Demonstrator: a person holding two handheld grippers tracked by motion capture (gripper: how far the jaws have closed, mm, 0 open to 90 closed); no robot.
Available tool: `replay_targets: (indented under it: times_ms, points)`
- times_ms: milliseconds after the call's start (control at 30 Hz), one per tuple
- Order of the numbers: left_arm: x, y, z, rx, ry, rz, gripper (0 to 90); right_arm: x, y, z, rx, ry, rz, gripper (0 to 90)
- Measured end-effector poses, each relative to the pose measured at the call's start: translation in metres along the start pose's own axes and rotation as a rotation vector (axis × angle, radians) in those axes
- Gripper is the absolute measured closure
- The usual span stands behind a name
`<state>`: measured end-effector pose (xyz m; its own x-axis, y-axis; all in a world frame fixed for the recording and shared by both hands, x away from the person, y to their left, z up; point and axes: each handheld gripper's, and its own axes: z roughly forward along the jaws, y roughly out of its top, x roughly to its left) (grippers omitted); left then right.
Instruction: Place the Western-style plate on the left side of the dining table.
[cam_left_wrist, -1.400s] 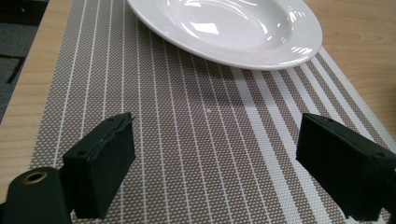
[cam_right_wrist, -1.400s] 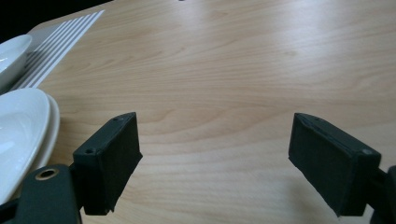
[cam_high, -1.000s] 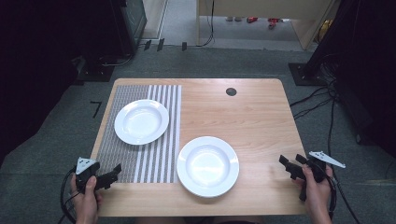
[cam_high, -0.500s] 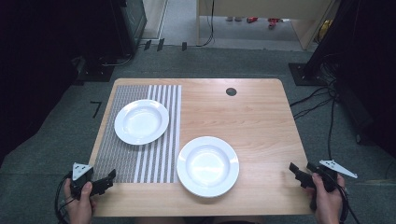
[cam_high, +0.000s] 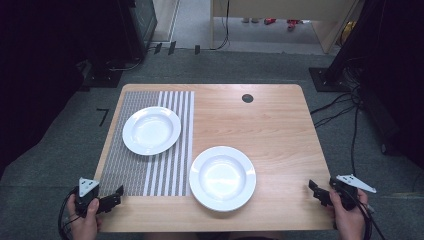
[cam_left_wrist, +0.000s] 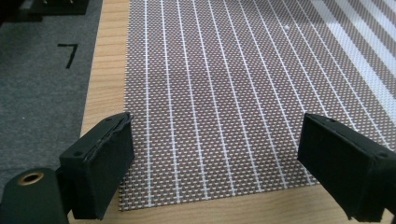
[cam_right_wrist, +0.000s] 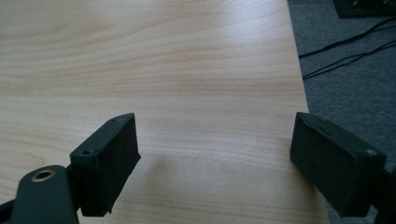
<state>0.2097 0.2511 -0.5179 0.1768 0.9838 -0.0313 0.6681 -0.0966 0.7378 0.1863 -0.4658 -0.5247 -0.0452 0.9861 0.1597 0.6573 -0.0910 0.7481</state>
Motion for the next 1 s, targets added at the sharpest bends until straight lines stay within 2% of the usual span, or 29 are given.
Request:
replay_targets:
  times_ms: [67, 233, 467, 733, 1000]
  points:
    - [-0.003, 0.000, 0.001, 0.011, 0.019, 0.028, 10.5, 0.005, 0.000, 0.001, 0.014, -0.019, -0.039, 14.5]
    - [-0.003, 0.000, 0.001, 0.012, 0.019, 0.028, 10.1, 0.015, -0.001, 0.004, 0.041, -0.063, -0.121, 14.2]
    - [-0.003, 0.000, 0.001, 0.012, 0.016, 0.031, 9.9, 0.016, -0.001, 0.004, 0.044, -0.058, -0.124, 13.7]
    - [-0.003, 0.000, 0.001, 0.012, 0.016, 0.031, 9.8, 0.015, 0.000, 0.006, 0.062, -0.083, -0.103, 3.9]
    - [-0.003, 0.000, 0.001, 0.012, 0.016, 0.030, 9.9, 0.015, 0.000, 0.007, 0.064, -0.082, -0.105, 3.1]
